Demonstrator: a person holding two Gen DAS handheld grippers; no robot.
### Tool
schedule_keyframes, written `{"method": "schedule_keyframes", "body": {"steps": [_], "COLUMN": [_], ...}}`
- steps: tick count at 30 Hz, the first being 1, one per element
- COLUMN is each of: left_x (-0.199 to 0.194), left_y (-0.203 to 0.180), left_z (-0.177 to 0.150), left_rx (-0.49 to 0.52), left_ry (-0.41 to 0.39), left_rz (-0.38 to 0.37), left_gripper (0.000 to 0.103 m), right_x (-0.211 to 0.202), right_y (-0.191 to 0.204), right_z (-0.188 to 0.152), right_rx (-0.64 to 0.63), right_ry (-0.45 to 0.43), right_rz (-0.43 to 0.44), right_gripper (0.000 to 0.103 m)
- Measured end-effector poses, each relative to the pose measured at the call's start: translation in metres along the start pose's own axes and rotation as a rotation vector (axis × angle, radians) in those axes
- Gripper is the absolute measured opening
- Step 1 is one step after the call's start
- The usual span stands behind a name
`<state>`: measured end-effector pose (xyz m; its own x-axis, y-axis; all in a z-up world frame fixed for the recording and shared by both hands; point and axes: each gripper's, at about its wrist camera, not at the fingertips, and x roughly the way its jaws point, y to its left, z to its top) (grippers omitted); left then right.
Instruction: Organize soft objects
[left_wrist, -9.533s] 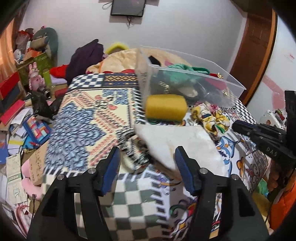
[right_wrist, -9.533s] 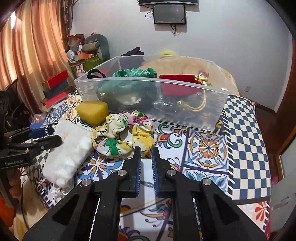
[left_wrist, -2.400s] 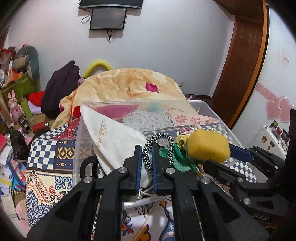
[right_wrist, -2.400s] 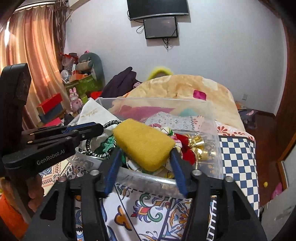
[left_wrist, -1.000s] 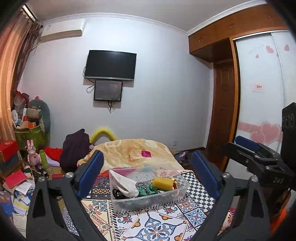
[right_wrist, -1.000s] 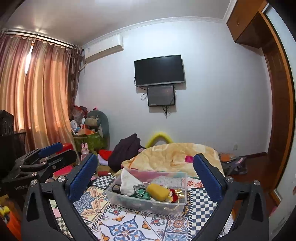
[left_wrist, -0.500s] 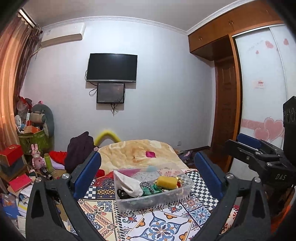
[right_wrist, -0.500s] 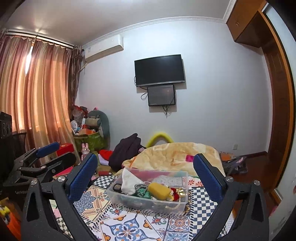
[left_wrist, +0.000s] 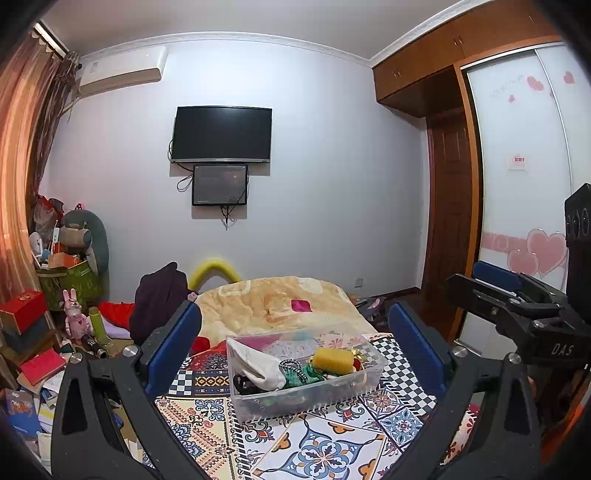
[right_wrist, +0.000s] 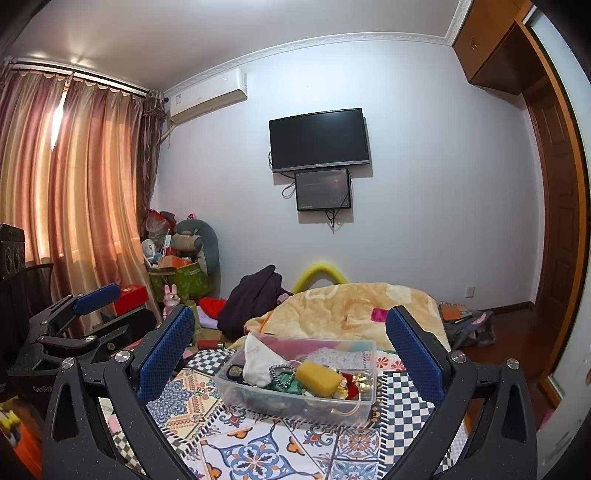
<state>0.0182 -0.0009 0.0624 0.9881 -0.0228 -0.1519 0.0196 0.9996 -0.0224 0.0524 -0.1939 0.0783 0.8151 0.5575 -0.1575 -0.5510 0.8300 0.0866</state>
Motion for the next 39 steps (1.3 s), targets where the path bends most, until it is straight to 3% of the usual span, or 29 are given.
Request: {"method": "schedule_keyframes", "body": {"steps": [39], "left_x": [0.0025], "left_y": [0.0007], "left_z": [0.0000], "left_rx": [-0.002], "left_ry": [0.023], "left_rz": [-0.033], "left_gripper": [0.103], "right_x": [0.0013], "right_y": [-0.0010], "right_z": [0.0003], "right_rx": [0.002], "right_ry": [0.008], "right_rz": [0.006], "right_gripper": [0.103]}}
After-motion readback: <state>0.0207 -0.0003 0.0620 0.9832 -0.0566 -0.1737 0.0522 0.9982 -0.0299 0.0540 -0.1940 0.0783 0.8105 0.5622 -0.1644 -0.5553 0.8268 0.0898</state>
